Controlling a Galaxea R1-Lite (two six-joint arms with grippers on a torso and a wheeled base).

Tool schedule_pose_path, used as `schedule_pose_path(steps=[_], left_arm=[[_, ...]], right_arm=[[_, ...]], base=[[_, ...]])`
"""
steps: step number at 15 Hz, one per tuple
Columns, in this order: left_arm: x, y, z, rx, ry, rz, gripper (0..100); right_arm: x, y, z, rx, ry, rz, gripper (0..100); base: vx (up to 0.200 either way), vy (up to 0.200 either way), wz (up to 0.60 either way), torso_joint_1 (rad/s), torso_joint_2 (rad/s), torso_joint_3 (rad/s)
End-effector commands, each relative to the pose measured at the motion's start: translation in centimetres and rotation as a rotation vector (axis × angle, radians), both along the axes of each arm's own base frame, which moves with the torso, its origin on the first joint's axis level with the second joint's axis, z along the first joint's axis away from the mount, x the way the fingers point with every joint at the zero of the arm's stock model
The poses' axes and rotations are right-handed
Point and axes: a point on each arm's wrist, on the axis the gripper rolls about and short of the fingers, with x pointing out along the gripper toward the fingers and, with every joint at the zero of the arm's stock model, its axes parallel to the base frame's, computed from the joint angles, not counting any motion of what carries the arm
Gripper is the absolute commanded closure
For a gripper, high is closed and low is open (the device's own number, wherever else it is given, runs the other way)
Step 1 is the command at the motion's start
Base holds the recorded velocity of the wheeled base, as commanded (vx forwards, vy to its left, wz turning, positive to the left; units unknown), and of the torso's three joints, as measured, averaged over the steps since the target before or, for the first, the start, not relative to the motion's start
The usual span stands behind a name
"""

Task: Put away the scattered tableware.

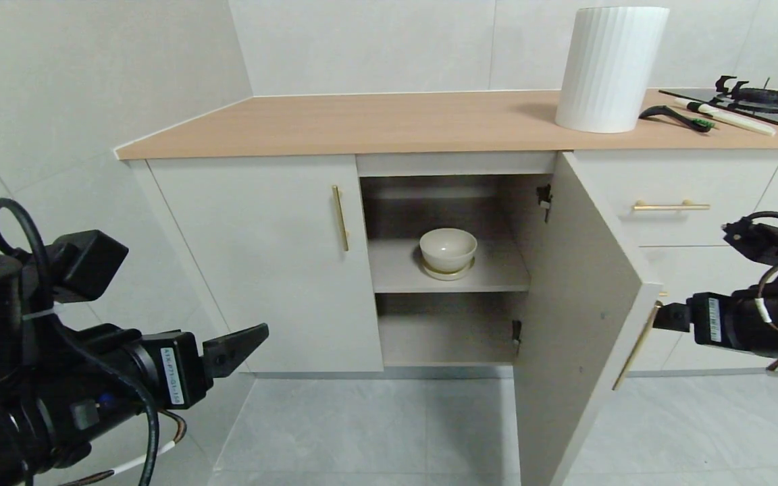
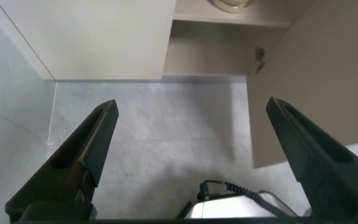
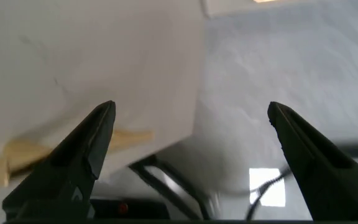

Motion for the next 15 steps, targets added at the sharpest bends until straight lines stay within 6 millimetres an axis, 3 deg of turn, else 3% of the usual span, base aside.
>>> schedule_pose_path(steps=[1,6,9,15], left_arm=[[-0.1,0.0,0.3,-0.006,-0.011,0.0,0],[-0.4,0.1,0.3,-0.017,-0.006,-0.026,0],[-0.2,0.1,0.0,-0.007,0.008,-0.025,0],[-0.1,0.0,-0.4,0.005,0.023,-0.028,0]], right_arm=[[2.0,3.4,-1.9,-0.007,0.024,0.115,0],[4.8,8.5,-4.5,0.01,-0.014,0.241,0],[5.3,9.5,-5.9,0.042,-0.019,0.237,0],[5.5,9.5,-6.0,0.044,-0.026,0.234,0]], base=[[0.0,0.0,0.0,0.0,0.0,0.0],[0.0,0.0,0.0,0.0,0.0,0.0],[0.0,0.0,0.0,0.0,0.0,0.0],[0.0,0.0,0.0,0.0,0.0,0.0]])
